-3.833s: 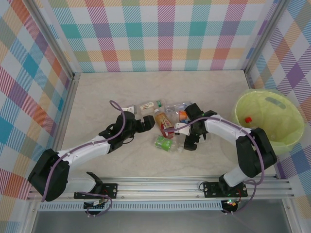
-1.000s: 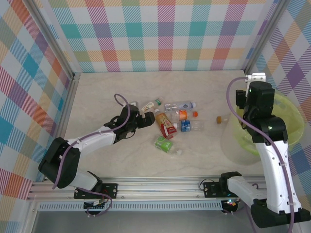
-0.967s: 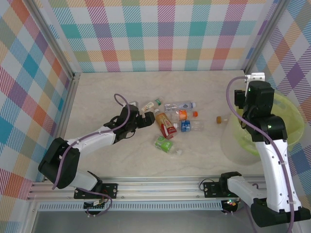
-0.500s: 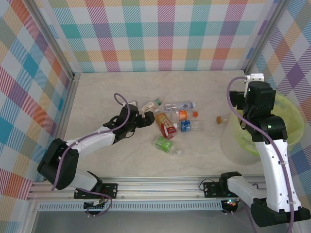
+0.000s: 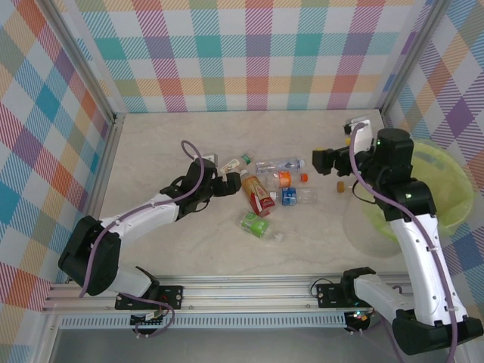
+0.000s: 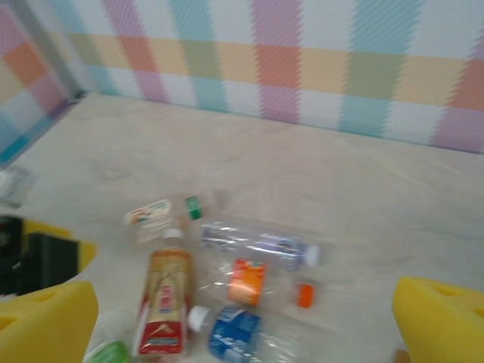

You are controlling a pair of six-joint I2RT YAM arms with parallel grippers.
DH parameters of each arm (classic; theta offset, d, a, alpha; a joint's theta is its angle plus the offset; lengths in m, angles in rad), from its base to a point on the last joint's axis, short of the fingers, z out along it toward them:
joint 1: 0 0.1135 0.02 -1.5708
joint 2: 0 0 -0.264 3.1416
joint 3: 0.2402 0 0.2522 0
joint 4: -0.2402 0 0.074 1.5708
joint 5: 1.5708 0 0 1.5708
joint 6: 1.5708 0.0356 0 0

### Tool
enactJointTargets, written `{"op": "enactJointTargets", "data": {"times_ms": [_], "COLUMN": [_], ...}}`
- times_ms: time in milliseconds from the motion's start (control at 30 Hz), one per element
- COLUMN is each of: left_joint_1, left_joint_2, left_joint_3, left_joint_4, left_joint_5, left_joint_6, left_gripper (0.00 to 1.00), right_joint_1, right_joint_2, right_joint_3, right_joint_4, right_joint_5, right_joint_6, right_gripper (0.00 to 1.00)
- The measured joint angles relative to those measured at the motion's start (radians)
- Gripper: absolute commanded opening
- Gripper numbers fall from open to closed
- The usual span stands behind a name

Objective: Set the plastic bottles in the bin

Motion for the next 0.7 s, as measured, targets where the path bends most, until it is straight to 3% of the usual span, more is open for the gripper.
{"op": "enactJointTargets", "data": {"times_ms": [267,467,700], "left_joint_1": [0.007,0.016,0.027], "left_joint_2": [-0.004,-0.053,-0.096], "left_joint_3": [-0.008,-0.054,-0.08], "left_joint_4": [-0.025,-0.03,-0.029], "left_joint_5": [-0.072,-0.117,-0.146], "left_joint_6": [-0.057,-0.099,-0.132], "left_gripper": [1.0,1.0,1.0], "right_joint_1": [0.319,0.488,0.652], "right_joint_2": [0.129,0.278,0.443], "right_joint_3": [-0.163,-0.294,-0.325], "right_joint_4": [0.04,0.112,0.193], "right_joint_5": [0.026,0.055,0.137], "right_joint_6": [-0.074,-0.085,-0.095], "right_gripper": [1.0,1.0,1.0]}}
